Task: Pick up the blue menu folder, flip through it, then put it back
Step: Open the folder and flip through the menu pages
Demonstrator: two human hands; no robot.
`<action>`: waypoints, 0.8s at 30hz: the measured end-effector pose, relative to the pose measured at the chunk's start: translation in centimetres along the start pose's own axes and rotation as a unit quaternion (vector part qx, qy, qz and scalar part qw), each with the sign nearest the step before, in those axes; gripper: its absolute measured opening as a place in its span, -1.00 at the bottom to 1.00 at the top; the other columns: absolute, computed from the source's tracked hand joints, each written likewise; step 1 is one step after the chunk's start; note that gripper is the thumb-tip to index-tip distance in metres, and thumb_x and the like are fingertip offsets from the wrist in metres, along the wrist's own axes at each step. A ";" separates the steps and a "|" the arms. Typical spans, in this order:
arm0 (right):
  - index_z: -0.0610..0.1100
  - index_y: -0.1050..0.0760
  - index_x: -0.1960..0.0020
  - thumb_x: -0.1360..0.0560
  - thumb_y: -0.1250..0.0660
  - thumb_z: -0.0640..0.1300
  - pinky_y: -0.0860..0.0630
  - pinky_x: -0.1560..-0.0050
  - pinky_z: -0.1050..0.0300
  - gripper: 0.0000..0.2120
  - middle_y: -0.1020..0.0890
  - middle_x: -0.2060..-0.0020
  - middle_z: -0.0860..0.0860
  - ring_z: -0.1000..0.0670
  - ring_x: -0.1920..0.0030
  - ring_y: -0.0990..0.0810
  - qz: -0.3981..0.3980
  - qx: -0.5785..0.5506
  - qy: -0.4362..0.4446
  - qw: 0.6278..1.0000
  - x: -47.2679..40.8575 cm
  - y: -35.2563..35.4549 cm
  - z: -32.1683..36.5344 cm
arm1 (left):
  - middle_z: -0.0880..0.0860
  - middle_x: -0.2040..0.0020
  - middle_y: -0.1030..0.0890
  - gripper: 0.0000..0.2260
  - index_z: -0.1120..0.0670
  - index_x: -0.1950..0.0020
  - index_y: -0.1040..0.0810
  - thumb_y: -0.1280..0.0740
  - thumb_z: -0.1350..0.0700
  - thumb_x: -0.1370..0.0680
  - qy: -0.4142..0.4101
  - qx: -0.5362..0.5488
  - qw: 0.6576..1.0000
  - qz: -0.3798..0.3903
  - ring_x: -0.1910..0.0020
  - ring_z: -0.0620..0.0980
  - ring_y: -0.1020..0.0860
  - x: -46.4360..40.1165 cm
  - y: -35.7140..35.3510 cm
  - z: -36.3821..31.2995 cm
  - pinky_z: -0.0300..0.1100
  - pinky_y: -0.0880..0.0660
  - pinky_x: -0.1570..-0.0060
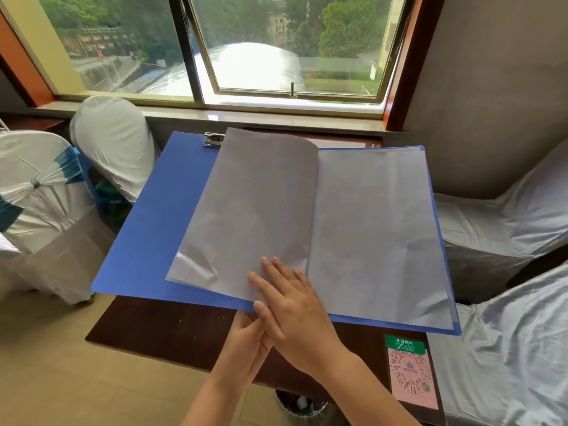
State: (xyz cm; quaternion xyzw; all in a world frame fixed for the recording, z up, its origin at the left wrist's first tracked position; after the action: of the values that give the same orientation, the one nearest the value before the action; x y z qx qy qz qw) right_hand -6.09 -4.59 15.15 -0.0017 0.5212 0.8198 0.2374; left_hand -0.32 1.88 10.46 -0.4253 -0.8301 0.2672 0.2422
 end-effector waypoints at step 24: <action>0.16 -0.60 -0.03 -0.40 -0.38 -0.31 -0.61 0.29 0.25 -0.61 -0.71 0.12 0.18 0.11 0.10 -0.68 -0.135 -0.372 -0.254 0.883 9.4 14.0 -13.7 | 0.14 -0.03 -0.70 -0.66 0.05 -0.06 -0.63 -0.24 0.35 -0.41 0.008 0.048 0.999 -0.009 -0.02 0.11 -0.66 -0.9 1.9 -0.8 -0.07 -0.62 0.15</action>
State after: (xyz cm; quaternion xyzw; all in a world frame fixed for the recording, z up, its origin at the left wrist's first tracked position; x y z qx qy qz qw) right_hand -23.26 -17.49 18.47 0.0478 0.0949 0.8857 0.4519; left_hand 1.78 2.24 9.69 -0.4075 -0.8182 0.3013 0.2717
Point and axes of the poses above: each hand's wrist, its own x-axis away from the middle knuckle, its own y-axis out of the back of the hand, z = x × y, the point moved 4 cm from there along -x, towards the middle knuckle
